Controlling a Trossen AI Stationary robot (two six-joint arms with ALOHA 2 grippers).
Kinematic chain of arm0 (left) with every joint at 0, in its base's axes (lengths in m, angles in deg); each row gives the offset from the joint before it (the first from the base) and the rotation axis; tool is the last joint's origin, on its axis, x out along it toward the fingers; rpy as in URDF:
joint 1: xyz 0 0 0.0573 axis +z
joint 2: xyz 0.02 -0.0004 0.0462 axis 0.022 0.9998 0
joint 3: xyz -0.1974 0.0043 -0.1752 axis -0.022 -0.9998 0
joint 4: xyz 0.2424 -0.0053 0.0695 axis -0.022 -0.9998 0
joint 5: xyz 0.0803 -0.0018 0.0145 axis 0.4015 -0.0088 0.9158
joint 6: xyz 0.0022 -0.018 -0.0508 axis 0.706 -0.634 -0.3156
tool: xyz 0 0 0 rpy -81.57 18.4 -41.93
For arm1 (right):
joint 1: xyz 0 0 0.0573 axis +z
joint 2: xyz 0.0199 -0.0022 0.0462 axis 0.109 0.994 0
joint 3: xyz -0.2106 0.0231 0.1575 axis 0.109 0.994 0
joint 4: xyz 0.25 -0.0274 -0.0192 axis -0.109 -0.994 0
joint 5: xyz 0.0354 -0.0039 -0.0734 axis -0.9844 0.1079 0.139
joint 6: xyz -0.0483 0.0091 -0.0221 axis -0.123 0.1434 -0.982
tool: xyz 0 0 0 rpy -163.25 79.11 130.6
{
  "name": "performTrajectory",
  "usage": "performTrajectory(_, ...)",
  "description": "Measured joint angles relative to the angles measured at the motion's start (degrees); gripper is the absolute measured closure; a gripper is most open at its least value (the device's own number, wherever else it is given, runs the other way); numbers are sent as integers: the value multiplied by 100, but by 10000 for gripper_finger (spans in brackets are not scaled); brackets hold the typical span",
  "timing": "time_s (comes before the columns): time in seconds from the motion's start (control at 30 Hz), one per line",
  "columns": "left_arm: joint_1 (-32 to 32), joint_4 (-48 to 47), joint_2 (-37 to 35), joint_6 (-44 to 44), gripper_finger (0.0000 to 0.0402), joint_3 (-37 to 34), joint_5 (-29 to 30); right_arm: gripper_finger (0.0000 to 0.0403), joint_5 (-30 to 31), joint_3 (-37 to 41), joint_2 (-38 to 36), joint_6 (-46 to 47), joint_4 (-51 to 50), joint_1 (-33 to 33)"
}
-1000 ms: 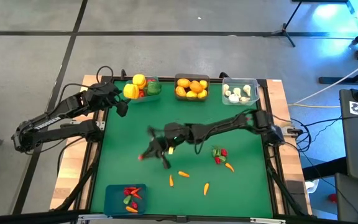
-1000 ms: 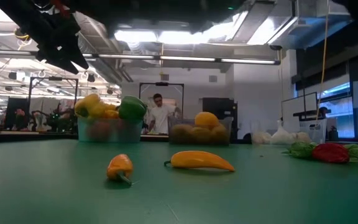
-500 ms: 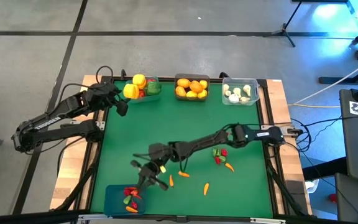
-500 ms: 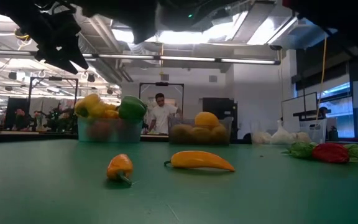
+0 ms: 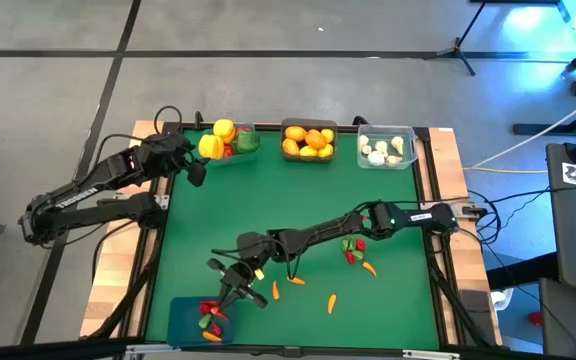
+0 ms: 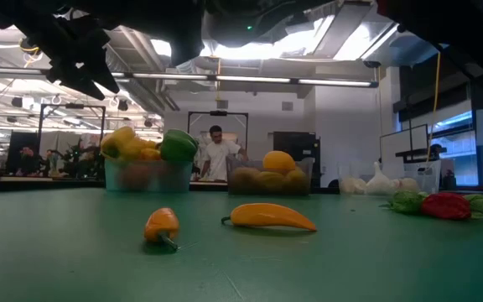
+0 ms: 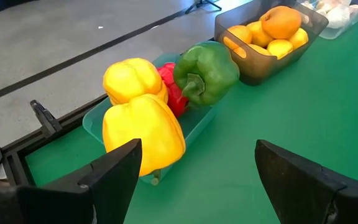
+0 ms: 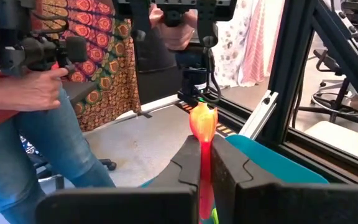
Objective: Sort produce into baskets
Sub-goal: Put the orange chili into the dark blue bin, then put the red chili pepper into the dark blue bin
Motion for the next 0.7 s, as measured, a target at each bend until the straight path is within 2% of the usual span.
performTrajectory(0.23, 0, -1, 0, 0, 93, 0, 0, 379, -41, 1, 0, -7, -253, 4)
performTrajectory(0.53, 0, -2, 0, -59, 93, 0, -2, 259, -36, 2, 0, -7, -306, 4)
performTrajectory(0.7, 0, -6, 0, -59, 93, 0, -2, 220, 67, 2, -6, 27, -576, -34)
